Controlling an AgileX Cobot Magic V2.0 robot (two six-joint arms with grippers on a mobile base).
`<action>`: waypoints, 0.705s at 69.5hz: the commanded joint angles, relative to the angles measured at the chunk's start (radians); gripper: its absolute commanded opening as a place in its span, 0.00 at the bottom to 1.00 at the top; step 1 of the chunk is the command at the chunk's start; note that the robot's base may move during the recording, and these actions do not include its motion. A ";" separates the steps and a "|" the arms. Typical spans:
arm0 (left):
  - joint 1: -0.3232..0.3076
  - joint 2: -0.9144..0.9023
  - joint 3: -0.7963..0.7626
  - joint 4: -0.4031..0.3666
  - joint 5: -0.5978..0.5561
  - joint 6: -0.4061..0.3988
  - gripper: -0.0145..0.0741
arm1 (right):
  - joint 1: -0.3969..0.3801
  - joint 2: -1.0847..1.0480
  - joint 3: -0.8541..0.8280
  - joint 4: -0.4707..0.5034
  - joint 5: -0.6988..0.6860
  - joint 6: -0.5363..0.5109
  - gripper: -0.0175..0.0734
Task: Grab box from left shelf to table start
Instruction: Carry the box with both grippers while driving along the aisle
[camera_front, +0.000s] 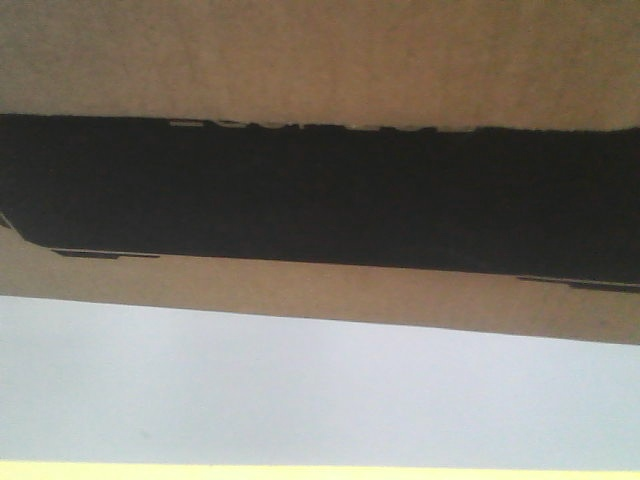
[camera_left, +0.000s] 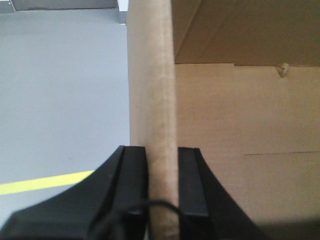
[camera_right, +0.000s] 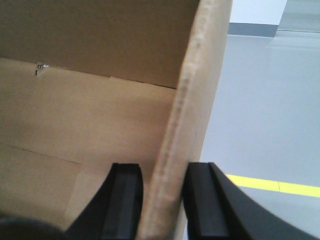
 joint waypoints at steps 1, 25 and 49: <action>-0.018 -0.010 -0.041 -0.085 -0.184 -0.004 0.06 | 0.005 0.004 -0.036 0.052 -0.126 -0.027 0.25; -0.018 -0.010 -0.041 -0.085 -0.184 -0.004 0.06 | 0.005 0.004 -0.036 0.052 -0.126 -0.027 0.25; -0.018 -0.010 -0.041 -0.085 -0.184 -0.004 0.06 | 0.005 0.004 -0.036 0.052 -0.126 -0.027 0.25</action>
